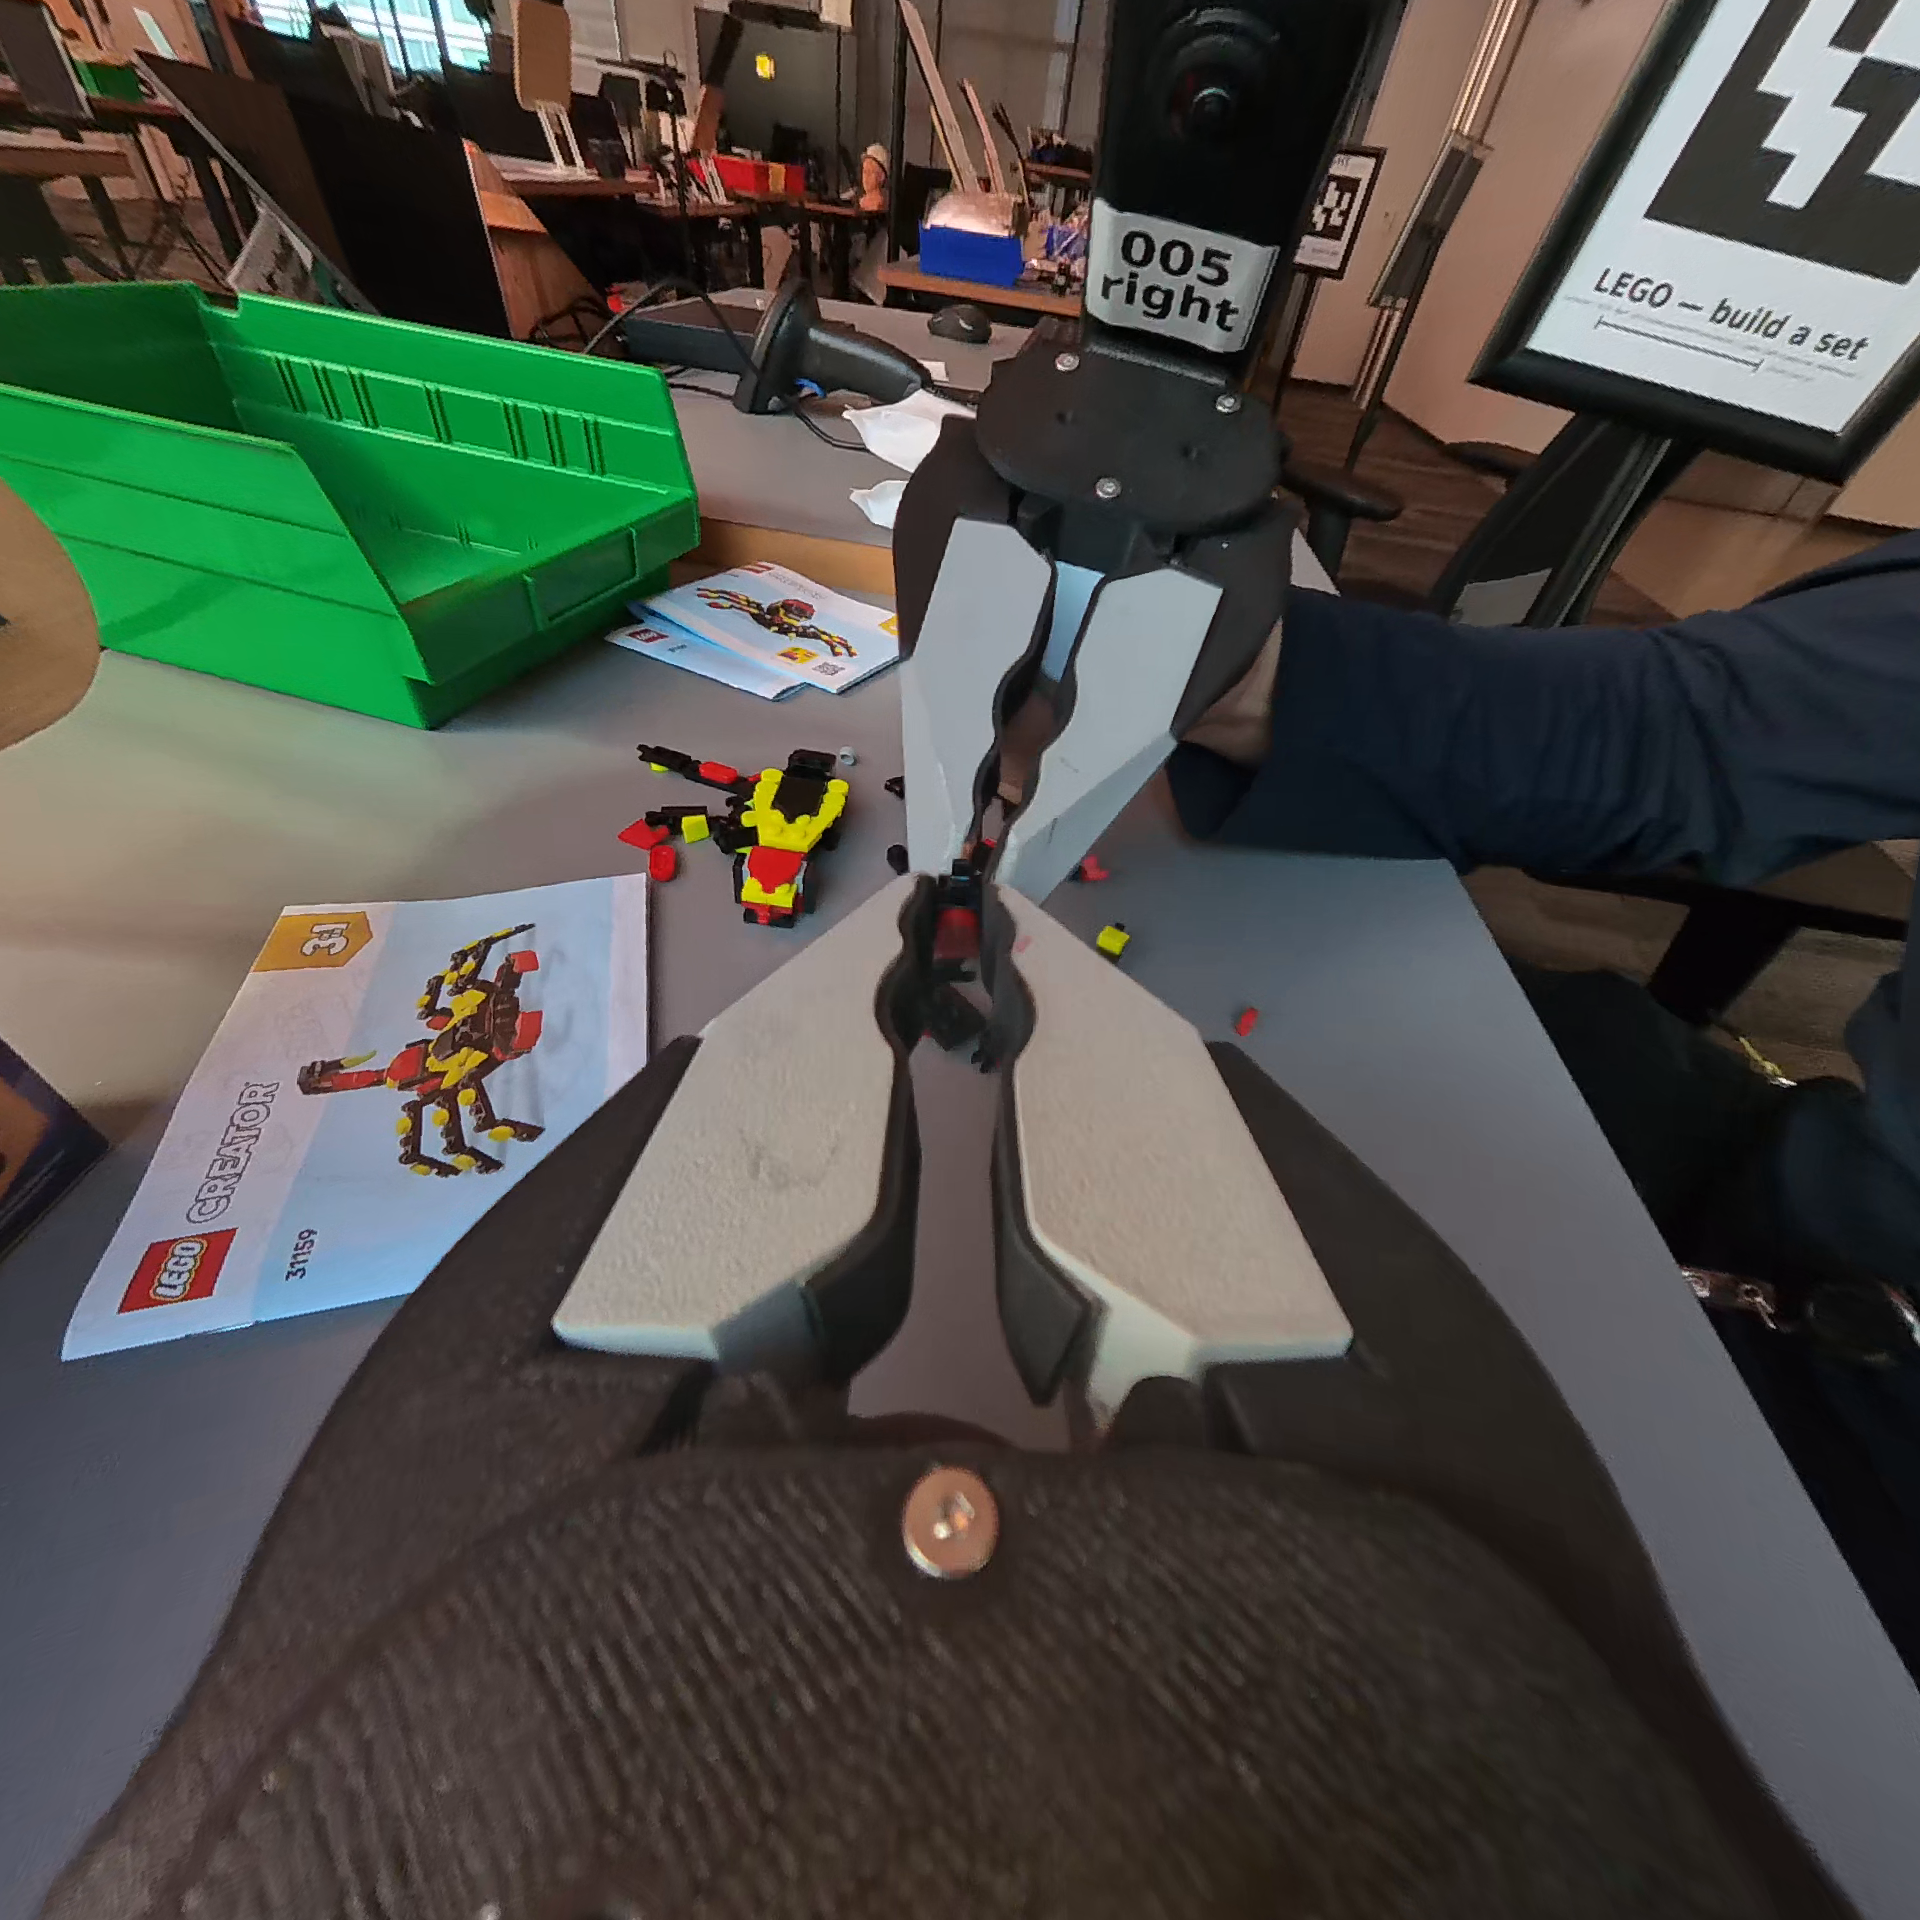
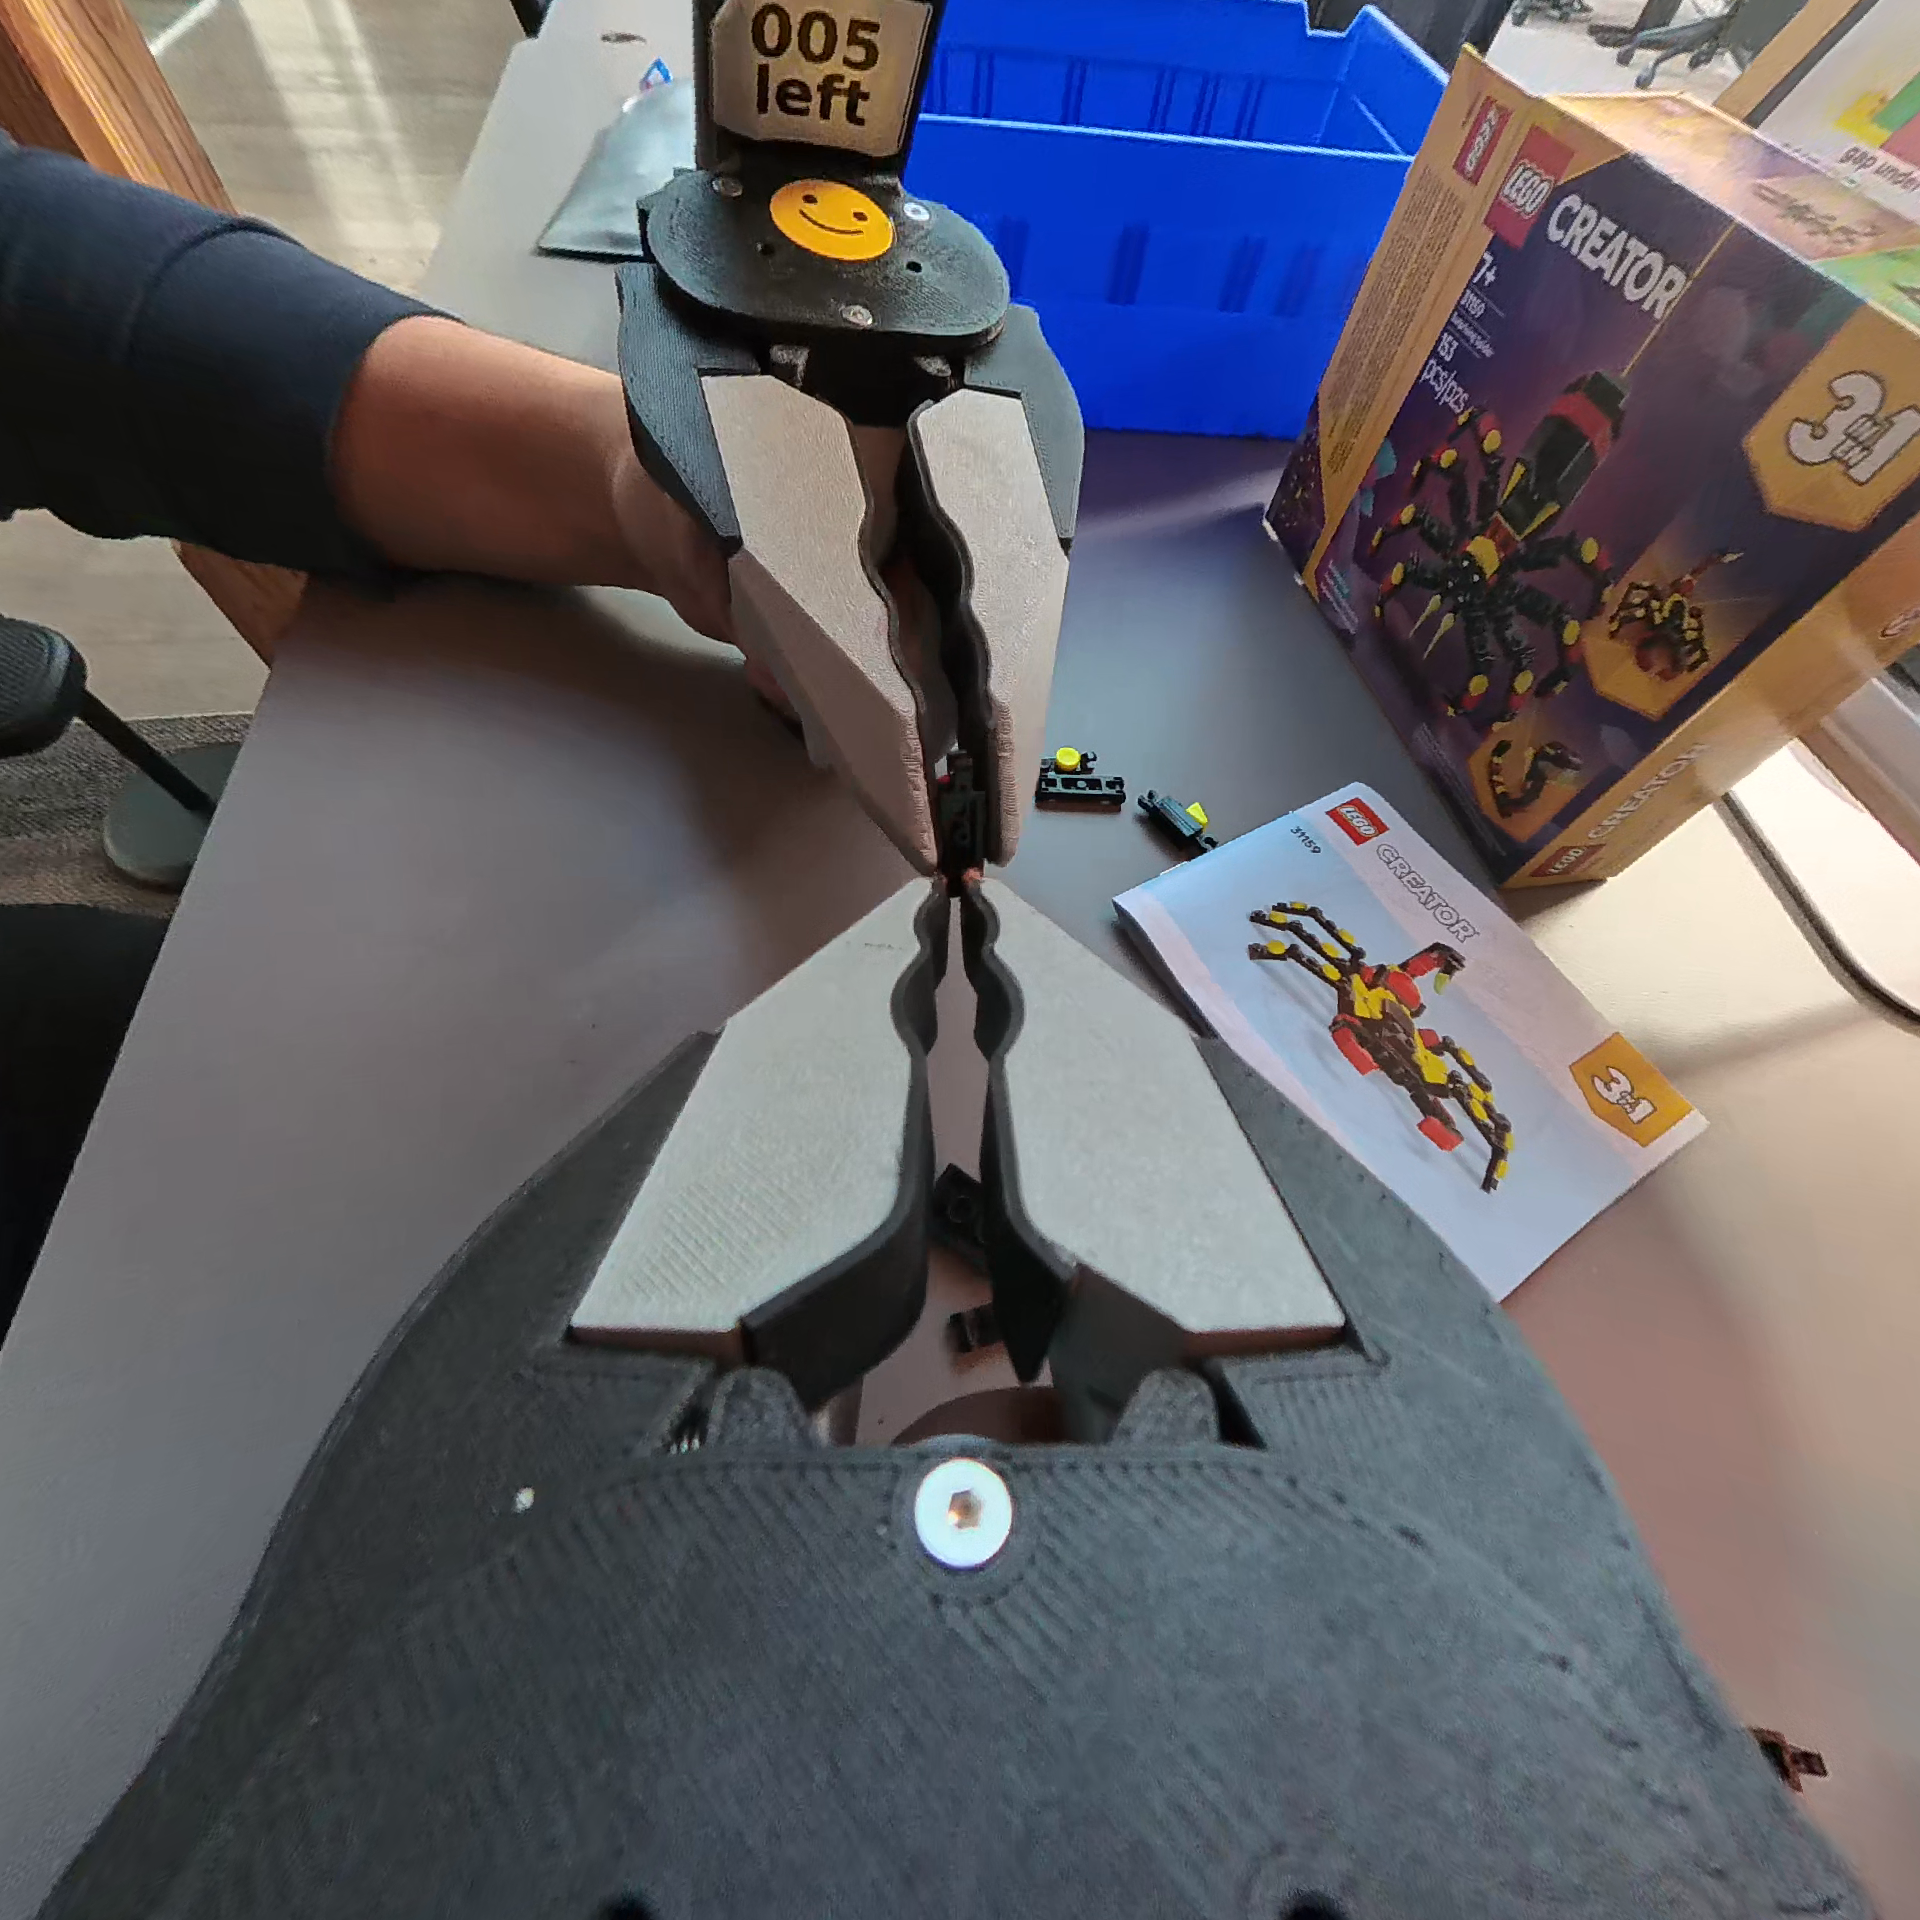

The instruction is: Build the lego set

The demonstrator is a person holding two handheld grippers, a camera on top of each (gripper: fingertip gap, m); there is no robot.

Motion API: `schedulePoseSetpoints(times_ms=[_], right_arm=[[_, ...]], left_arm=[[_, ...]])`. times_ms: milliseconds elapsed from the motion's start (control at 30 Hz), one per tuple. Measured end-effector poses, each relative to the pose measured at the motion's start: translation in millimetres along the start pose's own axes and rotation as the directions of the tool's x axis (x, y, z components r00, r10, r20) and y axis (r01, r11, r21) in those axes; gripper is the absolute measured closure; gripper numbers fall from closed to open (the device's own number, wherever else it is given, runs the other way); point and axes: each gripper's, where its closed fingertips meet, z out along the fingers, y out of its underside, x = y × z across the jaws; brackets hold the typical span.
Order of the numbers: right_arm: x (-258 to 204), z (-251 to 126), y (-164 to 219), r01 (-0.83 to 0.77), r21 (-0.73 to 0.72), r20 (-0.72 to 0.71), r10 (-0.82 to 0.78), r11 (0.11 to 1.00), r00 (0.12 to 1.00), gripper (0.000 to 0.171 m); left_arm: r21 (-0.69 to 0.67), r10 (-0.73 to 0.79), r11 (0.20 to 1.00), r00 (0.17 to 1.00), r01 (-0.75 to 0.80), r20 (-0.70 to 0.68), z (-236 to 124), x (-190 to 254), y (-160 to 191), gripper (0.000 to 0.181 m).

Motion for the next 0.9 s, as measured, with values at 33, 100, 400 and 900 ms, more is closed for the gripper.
schedulePoseSetpoints(times_ms=[33, 100, 400, 900], right_arm=[[1, 0, 0, -0.002, 0.002, -0.002, 0.002, 1.000, 1.000, 0.171], [1, 1, -4, -0.019, 0.032, 0.005, 0.019, 0.999, 1.000, 0.171], [1, -1, -16, -0.077, 0.123, 0.034, 0.074, 0.989, 0.997, 0.171], [20, -17, -28, -0.278, 0.254, 0.102, 0.260, 0.926, 0.960, 0.171]], left_arm=[[-0.003, -0.001, 1.000, 1.000, 0.001, 0.005, 0, -1, 0, 0.177], [0.027, -0.014, 1.000, 1.000, 0.014, -0.002, -1, -1, -3, 0.176], [0.129, -0.082, 0.988, 0.996, 0.086, -0.036, -4, -1, -17, 0.176], [0.147, -0.220, 0.964, 0.975, 0.222, -0.028, -11, -18, -22, 0.162]])
